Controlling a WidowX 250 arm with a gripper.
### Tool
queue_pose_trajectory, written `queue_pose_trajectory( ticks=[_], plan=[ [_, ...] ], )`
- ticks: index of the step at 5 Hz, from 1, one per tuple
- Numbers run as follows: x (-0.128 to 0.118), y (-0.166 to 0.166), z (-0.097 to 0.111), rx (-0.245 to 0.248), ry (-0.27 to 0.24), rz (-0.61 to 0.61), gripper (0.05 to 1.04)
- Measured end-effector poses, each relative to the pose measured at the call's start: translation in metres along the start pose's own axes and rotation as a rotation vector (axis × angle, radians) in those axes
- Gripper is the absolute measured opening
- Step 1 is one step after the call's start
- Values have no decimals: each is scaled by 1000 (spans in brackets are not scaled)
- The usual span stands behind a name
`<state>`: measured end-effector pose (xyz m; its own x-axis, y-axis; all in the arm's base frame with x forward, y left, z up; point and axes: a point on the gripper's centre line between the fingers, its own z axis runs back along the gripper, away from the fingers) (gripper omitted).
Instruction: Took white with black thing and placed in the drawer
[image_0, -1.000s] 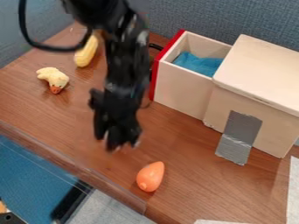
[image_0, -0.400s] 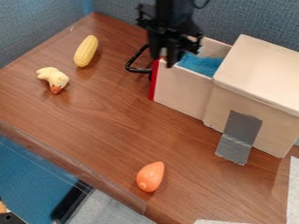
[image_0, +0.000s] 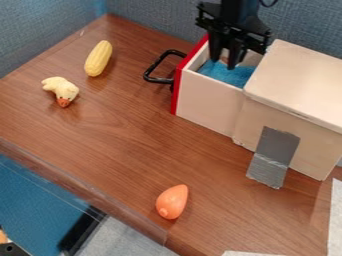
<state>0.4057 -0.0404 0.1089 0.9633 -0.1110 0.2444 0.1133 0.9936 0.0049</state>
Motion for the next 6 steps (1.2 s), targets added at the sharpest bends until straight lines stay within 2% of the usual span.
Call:
queue_pose_trajectory(
  ticks=[2, 3, 4, 5, 6],
  plan=[
    [2, 2, -33, 15, 72, 34, 336],
    [1, 3, -35, 5, 78, 36, 408],
    [0, 4, -36, 2, 81, 43, 720],
    [-1, 6, -37, 12, 86, 43, 980],
    [-1, 15, -19, 13, 51, 63, 1003]
  ],
)
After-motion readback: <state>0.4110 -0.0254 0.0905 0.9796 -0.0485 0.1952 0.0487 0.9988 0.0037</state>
